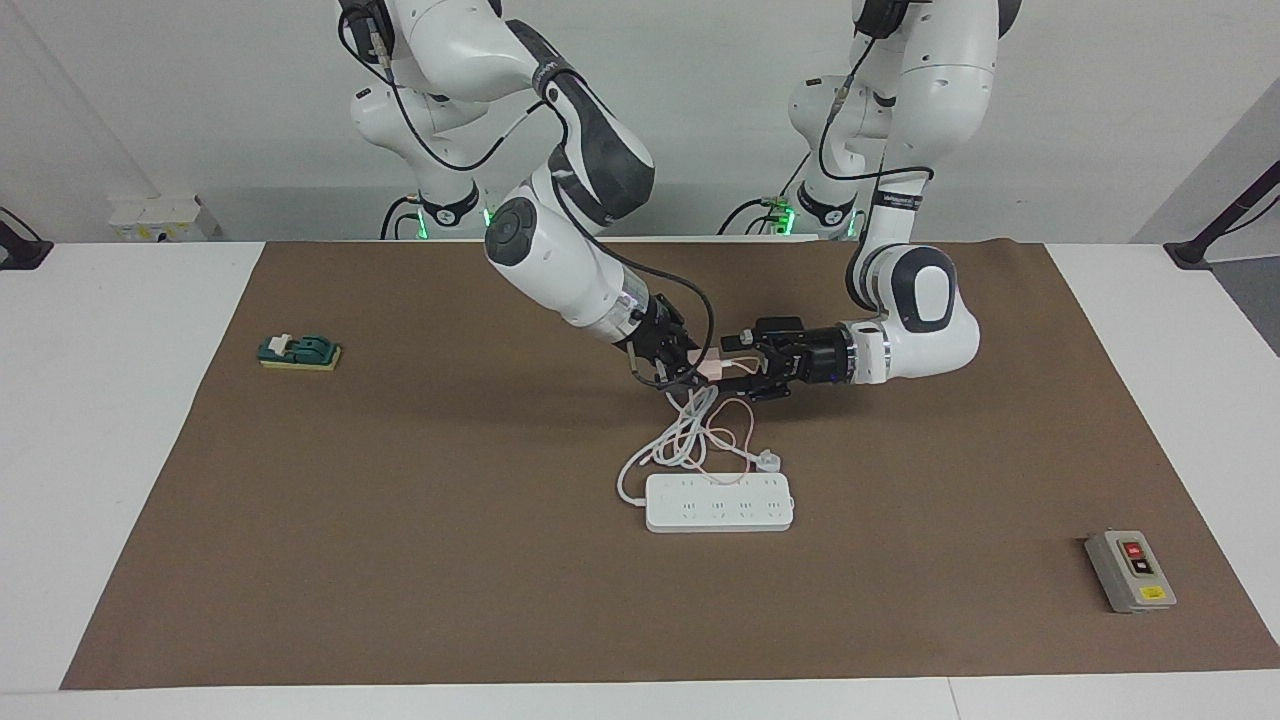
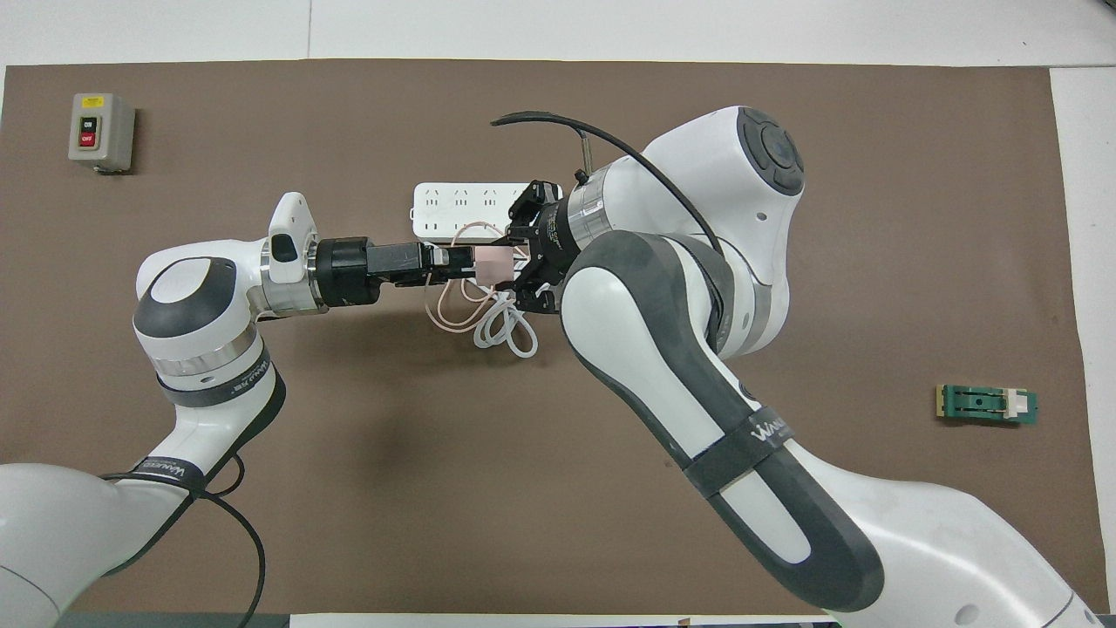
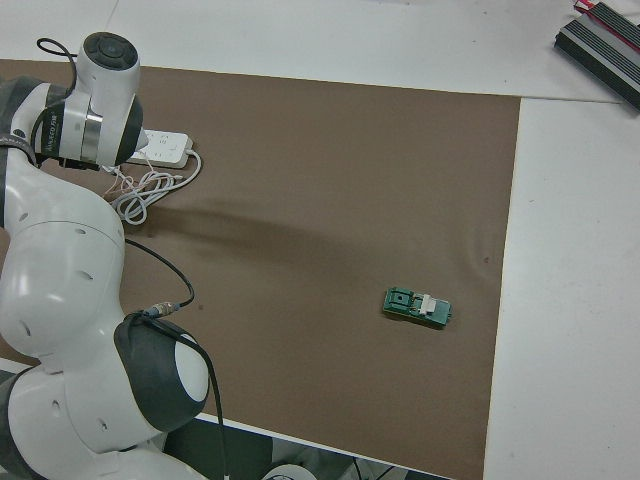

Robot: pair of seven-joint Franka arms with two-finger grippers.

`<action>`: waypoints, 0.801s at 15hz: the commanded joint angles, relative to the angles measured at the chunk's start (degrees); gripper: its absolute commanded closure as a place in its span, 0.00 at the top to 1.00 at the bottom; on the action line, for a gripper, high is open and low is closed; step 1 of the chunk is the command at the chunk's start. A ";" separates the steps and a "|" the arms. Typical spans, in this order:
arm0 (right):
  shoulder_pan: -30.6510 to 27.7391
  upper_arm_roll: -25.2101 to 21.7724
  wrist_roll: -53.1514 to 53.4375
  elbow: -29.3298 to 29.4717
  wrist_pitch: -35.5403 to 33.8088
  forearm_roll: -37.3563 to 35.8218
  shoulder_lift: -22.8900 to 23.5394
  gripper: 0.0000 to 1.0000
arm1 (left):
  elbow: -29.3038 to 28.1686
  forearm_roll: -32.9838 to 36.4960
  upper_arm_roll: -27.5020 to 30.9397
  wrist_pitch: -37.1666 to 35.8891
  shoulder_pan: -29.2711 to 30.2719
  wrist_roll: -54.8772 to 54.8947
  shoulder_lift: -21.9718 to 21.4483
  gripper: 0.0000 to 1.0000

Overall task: Plug charger into power strip
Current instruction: 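Close the left gripper on the charger and open the right gripper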

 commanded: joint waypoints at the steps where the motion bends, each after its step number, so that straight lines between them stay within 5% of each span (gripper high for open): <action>1: -0.32 0.12 1.61 0.70 0.19 0.14 0.38 0.00 | -1.42 -0.83 0.39 -1.11 -1.10 -2.42 -1.81 1.00; 3: -0.32 0.12 1.61 0.70 0.10 0.14 0.38 0.00 | -1.42 -0.83 0.56 -2.17 -1.10 -2.77 -1.81 0.87; 9: -0.41 0.12 1.61 0.70 0.01 0.14 0.38 0.00 | -0.45 -0.83 0.56 0.02 -1.10 -5.41 -1.55 0.06; 12: -0.32 0.03 1.70 0.70 0.01 0.14 0.38 0.00 | 0.60 -0.74 0.65 1.86 -1.19 -5.50 -1.11 0.00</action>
